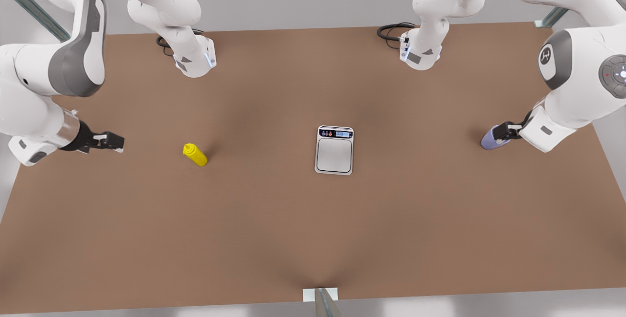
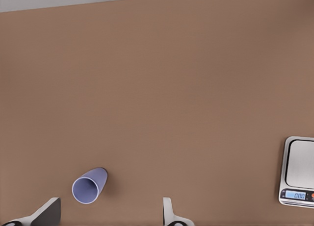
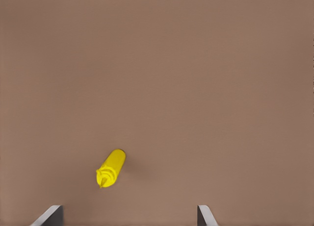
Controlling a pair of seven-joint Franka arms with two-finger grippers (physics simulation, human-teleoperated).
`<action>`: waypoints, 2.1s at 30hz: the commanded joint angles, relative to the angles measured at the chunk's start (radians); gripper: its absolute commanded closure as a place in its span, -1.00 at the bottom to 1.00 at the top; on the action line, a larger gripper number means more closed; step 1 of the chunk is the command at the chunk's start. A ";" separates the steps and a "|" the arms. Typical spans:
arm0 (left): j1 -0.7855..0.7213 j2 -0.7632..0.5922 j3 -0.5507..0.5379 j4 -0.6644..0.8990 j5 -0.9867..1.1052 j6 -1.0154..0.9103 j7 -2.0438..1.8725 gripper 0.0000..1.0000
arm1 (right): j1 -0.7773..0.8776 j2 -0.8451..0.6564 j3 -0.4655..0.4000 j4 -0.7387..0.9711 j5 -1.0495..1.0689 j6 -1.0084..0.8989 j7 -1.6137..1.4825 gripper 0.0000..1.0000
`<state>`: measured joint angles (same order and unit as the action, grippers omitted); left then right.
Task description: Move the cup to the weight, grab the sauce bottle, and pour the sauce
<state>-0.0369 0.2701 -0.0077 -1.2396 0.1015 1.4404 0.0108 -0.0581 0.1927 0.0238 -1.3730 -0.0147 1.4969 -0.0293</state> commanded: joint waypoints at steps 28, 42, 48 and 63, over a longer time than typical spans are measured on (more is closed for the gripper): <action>0.006 -0.048 0.463 -0.905 -0.158 0.782 0.607 -1.00 | -0.058 0.019 0.002 -0.156 0.120 0.131 -0.541 -1.00; 0.054 0.098 0.468 -0.894 -0.256 0.822 0.633 0.31 | -0.195 0.238 -0.007 -0.362 0.818 0.275 -2.061 -1.00; 0.052 0.153 0.466 -0.885 -0.339 0.824 0.632 0.57 | -0.284 0.436 -0.024 -0.437 1.078 0.000 -2.453 -1.00; 0.014 -0.008 0.160 -0.791 -0.347 0.686 0.316 0.57 | -0.267 0.579 -0.123 -0.416 0.829 0.022 -2.763 -1.00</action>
<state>-0.0533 0.2556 0.1395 -2.0270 -0.1940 2.1226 0.2789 -0.3223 0.7725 -0.0975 -1.7921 0.8204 1.5420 -2.7930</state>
